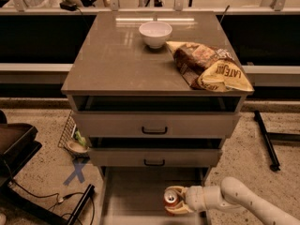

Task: Place coke can into bottom drawer

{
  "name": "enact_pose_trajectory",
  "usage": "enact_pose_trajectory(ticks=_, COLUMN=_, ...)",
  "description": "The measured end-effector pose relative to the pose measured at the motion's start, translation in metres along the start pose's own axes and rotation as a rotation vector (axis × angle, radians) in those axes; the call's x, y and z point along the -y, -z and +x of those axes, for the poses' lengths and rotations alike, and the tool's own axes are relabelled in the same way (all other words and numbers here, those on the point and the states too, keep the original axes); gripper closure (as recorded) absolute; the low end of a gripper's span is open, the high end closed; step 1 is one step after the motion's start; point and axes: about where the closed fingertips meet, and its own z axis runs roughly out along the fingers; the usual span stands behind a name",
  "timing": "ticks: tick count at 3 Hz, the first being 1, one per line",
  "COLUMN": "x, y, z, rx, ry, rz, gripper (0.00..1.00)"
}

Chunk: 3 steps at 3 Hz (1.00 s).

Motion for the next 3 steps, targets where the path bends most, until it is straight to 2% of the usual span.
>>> enact_pose_trajectory(ticks=1, x=0.009, y=-0.008, z=0.017, rx=-0.011, ry=-0.023, rz=0.015, gripper=1.0)
enact_pose_trajectory(ticks=2, x=0.026, y=-0.018, z=0.05, rx=0.049, ry=-0.023, rz=0.055, gripper=1.0)
enact_pose_trajectory(ticks=3, x=0.043, y=-0.021, z=0.079, rx=0.094, ry=0.01, rz=0.084, gripper=1.0)
